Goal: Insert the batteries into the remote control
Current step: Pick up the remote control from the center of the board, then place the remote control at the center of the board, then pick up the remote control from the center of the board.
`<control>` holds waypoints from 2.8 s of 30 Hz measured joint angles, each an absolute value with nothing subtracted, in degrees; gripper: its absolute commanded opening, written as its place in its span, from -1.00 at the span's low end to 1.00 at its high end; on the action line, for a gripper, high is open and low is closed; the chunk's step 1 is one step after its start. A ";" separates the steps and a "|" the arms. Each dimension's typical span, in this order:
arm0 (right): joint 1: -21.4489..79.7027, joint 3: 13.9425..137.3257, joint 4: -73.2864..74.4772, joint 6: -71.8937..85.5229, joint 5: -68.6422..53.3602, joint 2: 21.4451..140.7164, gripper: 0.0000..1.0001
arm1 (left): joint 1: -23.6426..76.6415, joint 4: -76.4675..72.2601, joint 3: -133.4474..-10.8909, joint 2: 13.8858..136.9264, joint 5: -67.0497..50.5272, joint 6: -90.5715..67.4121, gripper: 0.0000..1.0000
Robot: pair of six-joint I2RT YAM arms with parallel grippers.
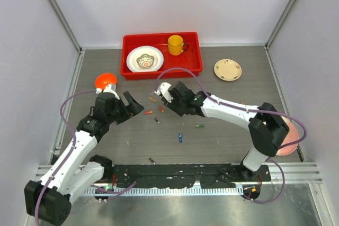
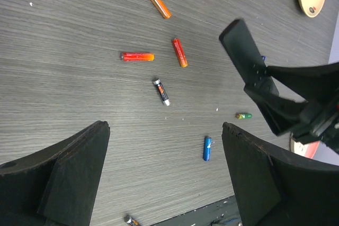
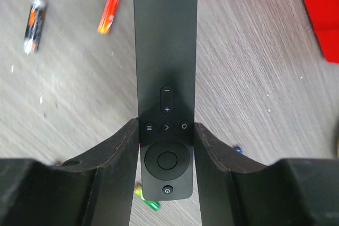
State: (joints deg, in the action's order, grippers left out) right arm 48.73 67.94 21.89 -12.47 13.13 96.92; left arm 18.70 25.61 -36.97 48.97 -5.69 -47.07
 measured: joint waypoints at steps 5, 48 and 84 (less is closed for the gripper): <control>48.75 61.91 21.45 -26.39 6.94 90.85 -0.98 | 18.70 25.82 -36.95 47.20 -6.13 -47.05 0.82; 45.39 56.05 21.85 -49.52 -9.63 95.72 0.96 | 18.70 25.45 -36.95 49.23 -15.66 -43.94 0.99; 42.89 55.72 20.25 26.00 17.69 44.36 0.97 | 47.57 31.81 -65.41 85.21 -6.66 4.34 0.99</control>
